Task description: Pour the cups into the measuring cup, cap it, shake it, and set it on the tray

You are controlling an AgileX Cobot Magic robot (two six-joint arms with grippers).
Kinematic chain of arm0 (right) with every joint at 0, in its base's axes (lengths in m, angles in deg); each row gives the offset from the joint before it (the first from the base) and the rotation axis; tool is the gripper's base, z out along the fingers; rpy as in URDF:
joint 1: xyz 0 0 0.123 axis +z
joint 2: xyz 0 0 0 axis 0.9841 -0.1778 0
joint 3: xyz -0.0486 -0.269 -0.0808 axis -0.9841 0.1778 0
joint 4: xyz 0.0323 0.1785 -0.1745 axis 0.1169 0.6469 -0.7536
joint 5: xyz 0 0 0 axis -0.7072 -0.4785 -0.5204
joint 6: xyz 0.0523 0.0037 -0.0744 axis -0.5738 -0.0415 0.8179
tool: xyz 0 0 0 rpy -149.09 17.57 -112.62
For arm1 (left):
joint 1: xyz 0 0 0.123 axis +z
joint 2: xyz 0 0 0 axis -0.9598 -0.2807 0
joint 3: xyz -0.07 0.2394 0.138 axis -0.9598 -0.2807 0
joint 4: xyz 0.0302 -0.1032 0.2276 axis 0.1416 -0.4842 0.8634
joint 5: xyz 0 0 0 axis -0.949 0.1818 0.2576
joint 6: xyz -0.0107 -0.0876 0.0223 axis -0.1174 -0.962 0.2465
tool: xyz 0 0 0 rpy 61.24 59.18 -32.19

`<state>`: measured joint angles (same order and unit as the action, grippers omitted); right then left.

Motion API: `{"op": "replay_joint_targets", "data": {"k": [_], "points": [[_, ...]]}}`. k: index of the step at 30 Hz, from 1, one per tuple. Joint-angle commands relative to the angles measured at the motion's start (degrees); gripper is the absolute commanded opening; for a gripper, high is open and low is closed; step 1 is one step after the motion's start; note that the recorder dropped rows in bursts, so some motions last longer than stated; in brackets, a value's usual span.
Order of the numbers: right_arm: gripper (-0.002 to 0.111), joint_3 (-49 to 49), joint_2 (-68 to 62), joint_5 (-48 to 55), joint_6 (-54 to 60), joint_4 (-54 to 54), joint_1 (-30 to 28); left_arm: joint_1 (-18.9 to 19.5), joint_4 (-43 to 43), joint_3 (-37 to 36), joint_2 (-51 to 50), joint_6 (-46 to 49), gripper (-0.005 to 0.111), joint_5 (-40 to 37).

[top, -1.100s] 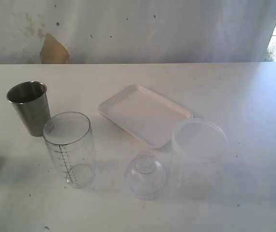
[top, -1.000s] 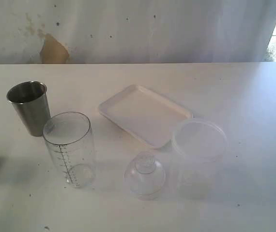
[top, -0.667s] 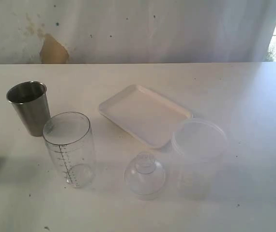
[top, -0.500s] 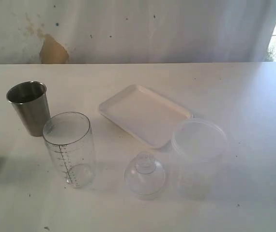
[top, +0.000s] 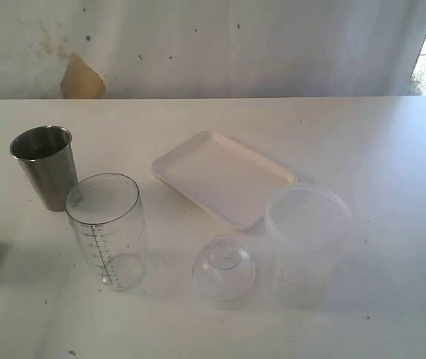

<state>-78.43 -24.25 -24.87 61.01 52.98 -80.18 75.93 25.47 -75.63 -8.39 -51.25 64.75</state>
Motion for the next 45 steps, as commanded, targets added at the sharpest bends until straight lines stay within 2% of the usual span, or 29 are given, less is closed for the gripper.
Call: {"op": "replay_joint_targets", "data": {"k": [1, 5, 6, 8, 9, 17, 23, 27, 31, 36, 45], "points": [[0.000, 0.3, 0.0, -0.2, 0.1, -0.2, -0.2, -0.1, 0.8, -0.2, -2.9, 0.3, 0.085, 2.7], [0.000, 0.3, 0.0, -0.2, 0.1, -0.2, -0.2, -0.1, 0.8, -0.2, -3.2, -0.8, 0.086, 1.5], [0.000, 0.3, 0.0, -0.2, 0.1, -0.2, -0.2, -0.1, 0.8, -0.2, -3.2, -0.3, 0.089, 1.7], [0.000, 0.3, 0.0, -0.2, 0.1, -0.2, -0.2, -0.1, 1.0, -0.2, -3.2, 2.0, 0.104, 1.9], [0.000, 0.3, 0.0, -0.2, 0.1, -0.2, -0.2, -0.1, 1.0, -0.2, -3.2, 1.1, 0.105, 1.2], [0.000, 0.3, 0.0, -0.2, 0.1, -0.2, -0.2, -0.1, 1.0, -0.2, -3.3, 3.6, 0.105, -3.0], [0.000, 0.3, 0.0, -0.2, 0.1, -0.2, -0.2, -0.1, 1.0, -0.2, -8.3, 6.3, 0.105, -3.8], [0.000, 0.3, 0.0, -0.2, 0.1, -0.2, -0.2, -0.1, 1.0, -0.2, -13.9, 10.7, 0.105, 0.4], [0.000, 0.3, 0.0, -0.2, 0.1, -0.2, -0.2, -0.1, 1.0, -0.2, -20.3, 10.7, 0.105, 6.9], [0.000, 0.3, 0.0, -0.2, 0.1, -0.2, -0.2, -0.1, 1.0, -0.2, -29.6, 11.5, 0.105, 11.1], [0.000, 0.3, 0.0, -0.2, 0.1, -0.2, -0.2, -0.1, -0.9, -0.2, -45.1, 11.7, 0.105, 26.6]]}}
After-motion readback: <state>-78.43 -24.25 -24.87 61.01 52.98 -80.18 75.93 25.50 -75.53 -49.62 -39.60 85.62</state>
